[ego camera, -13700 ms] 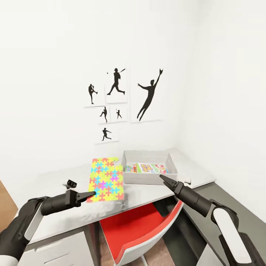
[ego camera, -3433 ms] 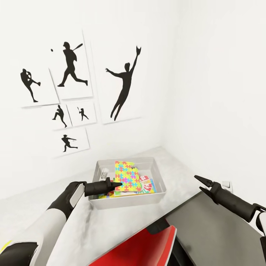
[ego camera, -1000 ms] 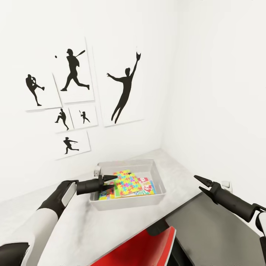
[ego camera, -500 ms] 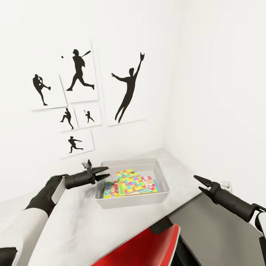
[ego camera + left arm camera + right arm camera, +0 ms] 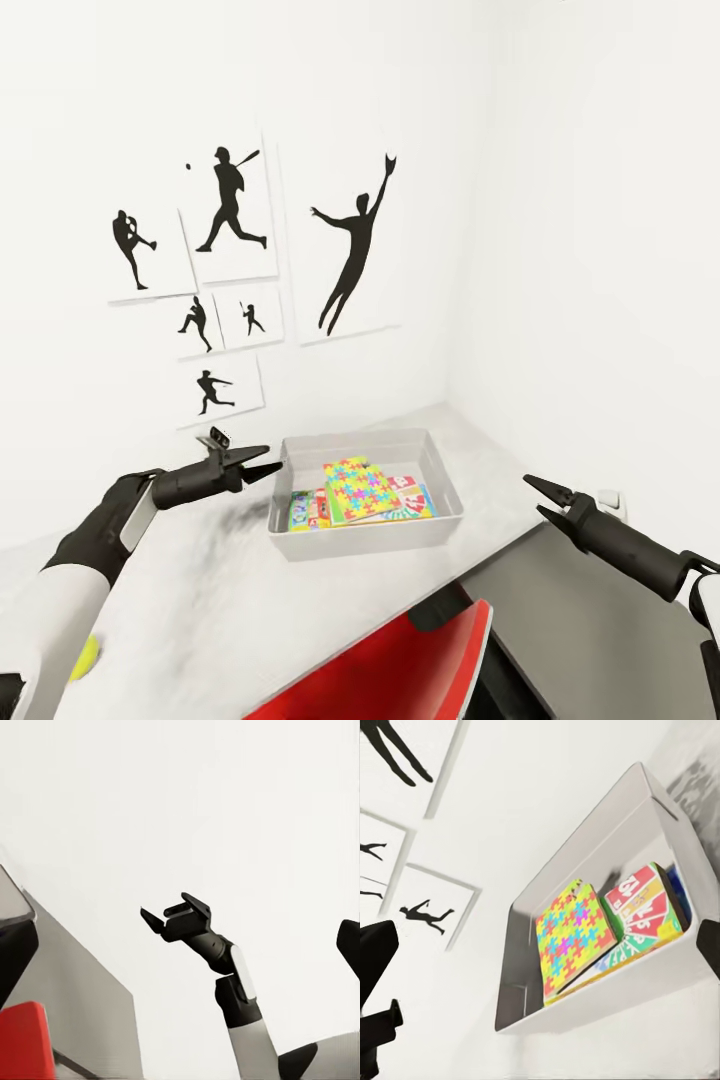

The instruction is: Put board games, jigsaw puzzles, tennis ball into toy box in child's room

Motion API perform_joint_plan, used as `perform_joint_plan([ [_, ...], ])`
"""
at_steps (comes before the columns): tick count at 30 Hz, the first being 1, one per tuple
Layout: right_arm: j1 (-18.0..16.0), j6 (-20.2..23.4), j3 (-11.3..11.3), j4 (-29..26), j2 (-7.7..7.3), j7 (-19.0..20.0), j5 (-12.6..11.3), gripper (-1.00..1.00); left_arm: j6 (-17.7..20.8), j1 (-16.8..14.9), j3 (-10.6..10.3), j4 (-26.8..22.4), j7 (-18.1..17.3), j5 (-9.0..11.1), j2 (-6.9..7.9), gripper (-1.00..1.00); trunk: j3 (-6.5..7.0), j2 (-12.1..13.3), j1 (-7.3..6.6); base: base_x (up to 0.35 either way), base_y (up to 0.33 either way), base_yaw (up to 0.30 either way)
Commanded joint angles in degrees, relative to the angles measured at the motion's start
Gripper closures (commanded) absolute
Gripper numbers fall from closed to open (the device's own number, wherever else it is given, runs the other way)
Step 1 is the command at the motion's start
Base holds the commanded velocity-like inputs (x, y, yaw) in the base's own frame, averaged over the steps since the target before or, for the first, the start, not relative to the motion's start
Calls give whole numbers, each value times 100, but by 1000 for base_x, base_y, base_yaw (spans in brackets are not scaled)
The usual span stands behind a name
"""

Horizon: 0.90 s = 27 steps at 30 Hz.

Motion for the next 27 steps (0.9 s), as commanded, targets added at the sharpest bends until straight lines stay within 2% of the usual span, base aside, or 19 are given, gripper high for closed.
perform_joint_plan([
  [1, -7, 26, -9, -1, 1, 59, 60, -100, 57, -4, -3, 0, -75, 8, 30, -100, -3, -11, 1, -251, 70, 0],
  [7, -6, 26, -10, -1, -5, 59, 62, -100, 44, -3, -3, 0, -434, -6, 215, -100, 53, -11, 1, -302, -21, 0],
  [10, -6, 26, -16, -1, -6, 59, 62, -100, 42, -3, -3, 0, -462, -8, 314, -100, 81, -11, 1, -295, -152, 0],
  [19, -7, 26, -17, -1, -6, 59, 69, -100, 42, -3, -3, 0, -462, -14, 368, -100, 165, -11, 1, -281, -116, 16],
  [27, -7, 26, -17, -6, -2, 59, 71, -100, 42, 2, -3, 0, -462, -9, 463, -100, 225, -11, 1, -162, 156, 116],
])
